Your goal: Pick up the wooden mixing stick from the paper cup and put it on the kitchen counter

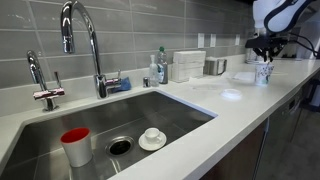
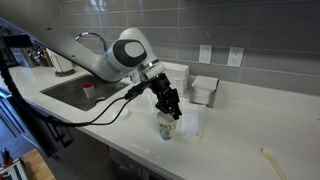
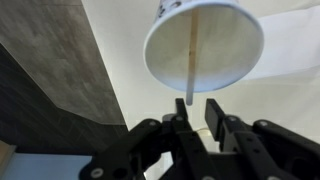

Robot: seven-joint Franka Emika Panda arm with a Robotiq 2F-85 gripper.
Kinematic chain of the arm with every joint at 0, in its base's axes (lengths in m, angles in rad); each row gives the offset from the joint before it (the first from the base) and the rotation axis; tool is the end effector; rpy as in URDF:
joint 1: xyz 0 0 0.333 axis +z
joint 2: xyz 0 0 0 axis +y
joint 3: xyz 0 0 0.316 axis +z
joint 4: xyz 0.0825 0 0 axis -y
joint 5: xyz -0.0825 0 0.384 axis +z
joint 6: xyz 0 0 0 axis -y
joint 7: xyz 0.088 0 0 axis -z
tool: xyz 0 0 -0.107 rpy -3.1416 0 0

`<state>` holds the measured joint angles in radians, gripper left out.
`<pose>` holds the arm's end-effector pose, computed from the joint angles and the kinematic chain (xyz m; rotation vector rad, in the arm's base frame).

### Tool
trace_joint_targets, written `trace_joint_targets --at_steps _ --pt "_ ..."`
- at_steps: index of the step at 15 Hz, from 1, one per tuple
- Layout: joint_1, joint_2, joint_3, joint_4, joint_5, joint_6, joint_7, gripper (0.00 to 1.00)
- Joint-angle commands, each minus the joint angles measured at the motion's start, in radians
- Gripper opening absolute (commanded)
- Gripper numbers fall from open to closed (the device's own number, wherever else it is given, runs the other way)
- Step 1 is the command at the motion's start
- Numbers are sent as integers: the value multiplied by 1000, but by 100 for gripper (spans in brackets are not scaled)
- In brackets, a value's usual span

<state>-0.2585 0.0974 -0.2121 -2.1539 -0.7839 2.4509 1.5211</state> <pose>0.5092 -0.2577 0.3759 2.0285 -1.7419 0.6135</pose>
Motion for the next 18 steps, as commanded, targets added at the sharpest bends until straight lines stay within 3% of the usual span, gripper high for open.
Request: trace_joint_targets --at_steps 1,4,9,18 --pt "17 19 -26 0 -24 38 13 18" --pt "21 24 -30 1 -31 39 15 19" --pt "24 14 -32 -4 -24 31 7 7" --pt "15 -112 -30 -16 -7 -6 -26 8"
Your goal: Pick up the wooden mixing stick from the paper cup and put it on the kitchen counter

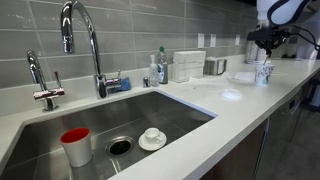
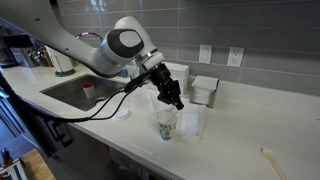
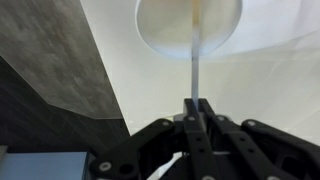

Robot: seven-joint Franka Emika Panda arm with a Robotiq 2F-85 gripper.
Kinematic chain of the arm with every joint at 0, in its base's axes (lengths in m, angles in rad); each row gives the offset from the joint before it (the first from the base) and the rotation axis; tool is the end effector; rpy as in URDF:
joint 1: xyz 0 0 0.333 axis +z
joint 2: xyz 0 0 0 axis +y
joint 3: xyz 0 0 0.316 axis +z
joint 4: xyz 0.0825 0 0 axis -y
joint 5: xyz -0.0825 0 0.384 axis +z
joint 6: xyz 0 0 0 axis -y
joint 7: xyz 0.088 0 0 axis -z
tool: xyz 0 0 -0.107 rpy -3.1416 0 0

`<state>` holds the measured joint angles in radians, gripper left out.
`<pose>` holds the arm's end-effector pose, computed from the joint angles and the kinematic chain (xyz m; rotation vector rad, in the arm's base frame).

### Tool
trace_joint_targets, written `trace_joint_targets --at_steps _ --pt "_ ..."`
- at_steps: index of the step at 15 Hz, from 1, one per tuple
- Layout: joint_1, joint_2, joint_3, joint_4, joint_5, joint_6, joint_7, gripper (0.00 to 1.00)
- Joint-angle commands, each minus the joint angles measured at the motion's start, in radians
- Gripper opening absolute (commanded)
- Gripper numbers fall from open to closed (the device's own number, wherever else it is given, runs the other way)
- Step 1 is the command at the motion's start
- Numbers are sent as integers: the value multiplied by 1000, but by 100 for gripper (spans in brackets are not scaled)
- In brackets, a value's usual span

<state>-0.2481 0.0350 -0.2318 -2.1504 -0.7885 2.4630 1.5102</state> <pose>0.5050 -0.2610 0.4133 2.0239 -1.7552 0.7062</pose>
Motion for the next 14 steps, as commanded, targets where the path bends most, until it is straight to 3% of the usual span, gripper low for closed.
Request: trace_joint_targets --at_steps 1,4,9,14 --pt "2 -62 -10 -18 5 -27 -13 8" --pt "-13 -110 -17 -13 58 -54 -25 8" --pt "-47 -168 -47 22 319 -157 -146 8" --pt "-84 -147 -78 109 581 -229 -160 8"
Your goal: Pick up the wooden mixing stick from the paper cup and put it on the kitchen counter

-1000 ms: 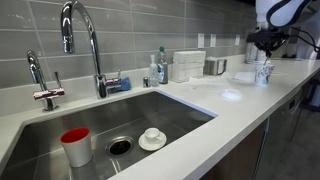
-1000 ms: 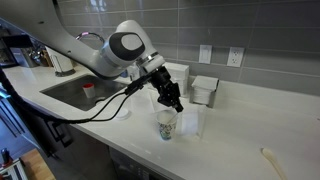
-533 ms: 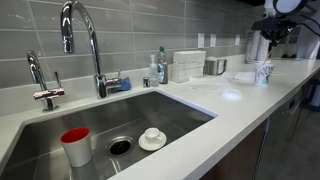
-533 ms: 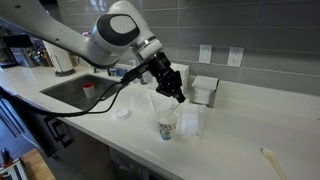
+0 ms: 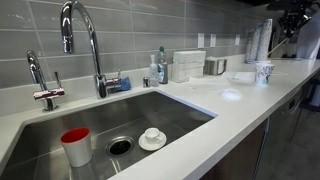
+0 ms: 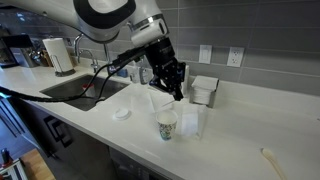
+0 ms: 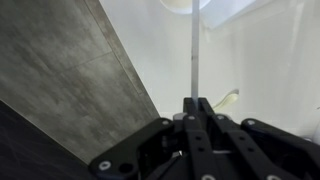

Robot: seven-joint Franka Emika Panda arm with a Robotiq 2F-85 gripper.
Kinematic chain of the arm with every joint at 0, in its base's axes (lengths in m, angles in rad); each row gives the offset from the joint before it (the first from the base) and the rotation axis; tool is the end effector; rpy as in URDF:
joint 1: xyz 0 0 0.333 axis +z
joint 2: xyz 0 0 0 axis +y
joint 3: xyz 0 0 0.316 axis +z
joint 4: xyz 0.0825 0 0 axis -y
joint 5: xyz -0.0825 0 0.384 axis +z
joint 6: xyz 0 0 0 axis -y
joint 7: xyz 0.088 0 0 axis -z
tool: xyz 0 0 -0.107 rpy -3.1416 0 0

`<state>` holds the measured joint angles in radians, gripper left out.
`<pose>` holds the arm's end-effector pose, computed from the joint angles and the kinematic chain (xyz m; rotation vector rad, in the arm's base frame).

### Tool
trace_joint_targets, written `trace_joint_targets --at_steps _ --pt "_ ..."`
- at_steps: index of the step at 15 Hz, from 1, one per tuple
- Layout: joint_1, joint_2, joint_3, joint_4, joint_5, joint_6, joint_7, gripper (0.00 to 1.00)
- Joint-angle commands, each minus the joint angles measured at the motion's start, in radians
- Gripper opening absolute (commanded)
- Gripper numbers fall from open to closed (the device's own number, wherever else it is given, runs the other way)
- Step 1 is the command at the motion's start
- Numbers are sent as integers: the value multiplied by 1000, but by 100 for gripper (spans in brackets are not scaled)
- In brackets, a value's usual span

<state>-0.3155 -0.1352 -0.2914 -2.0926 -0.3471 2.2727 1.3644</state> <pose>0.4392 -0.3220 0.5123 1.8509 -2.3115 0.5753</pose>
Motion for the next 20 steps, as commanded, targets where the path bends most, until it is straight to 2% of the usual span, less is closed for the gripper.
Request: trace_joint_targets --at_steps 1,6,11,12,13,15,20 --pt "-23 34 -26 69 185 -30 0 7" --pt "-41 130 -60 174 401 24 5 6" --pt "-52 290 -75 292 497 116 80 6" --pt "-54 320 -73 312 527 114 62 6" --pt "-43 239 -74 254 478 93 52 7" --pt "-41 270 -74 269 482 96 51 7" --pt "-42 252 -74 269 482 96 51 8"
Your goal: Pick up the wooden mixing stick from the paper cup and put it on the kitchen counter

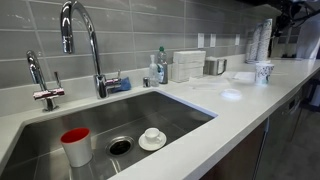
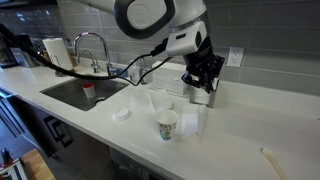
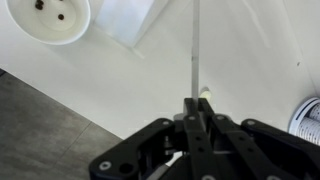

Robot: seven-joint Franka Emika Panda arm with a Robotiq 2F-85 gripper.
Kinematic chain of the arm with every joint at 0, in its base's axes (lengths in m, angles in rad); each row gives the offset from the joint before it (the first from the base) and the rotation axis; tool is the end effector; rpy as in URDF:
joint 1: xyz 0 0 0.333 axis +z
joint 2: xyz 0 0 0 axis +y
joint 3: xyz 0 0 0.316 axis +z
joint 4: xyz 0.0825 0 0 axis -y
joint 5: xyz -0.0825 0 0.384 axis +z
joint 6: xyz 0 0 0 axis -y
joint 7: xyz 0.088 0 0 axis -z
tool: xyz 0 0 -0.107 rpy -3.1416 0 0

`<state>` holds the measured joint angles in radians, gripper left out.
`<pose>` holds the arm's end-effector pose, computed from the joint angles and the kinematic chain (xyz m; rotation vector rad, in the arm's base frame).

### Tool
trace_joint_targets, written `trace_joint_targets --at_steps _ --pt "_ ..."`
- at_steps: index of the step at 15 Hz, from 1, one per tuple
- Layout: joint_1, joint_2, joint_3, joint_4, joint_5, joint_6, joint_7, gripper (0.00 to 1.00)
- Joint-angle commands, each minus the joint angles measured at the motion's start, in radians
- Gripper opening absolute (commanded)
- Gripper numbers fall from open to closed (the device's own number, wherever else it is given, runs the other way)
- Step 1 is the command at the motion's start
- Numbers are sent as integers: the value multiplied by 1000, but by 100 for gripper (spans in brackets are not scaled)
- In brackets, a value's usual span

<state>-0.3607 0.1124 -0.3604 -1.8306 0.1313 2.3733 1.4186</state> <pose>0.4787 -0.4073 0.5188 -1.2983 2.5603 -0.5647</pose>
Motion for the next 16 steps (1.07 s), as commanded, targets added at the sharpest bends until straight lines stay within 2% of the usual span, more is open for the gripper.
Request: trace_joint_targets --at_steps 1,5,9,13,16 --pt "3 28 -5 28 13 -17 17 8" --pt "0 129 0 112 58 -108 75 7" --pt "-10 252 2 200 112 -152 195 6" --pt "-31 358 32 266 214 -143 238 6" --pt "-35 436 38 318 241 -122 301 6"
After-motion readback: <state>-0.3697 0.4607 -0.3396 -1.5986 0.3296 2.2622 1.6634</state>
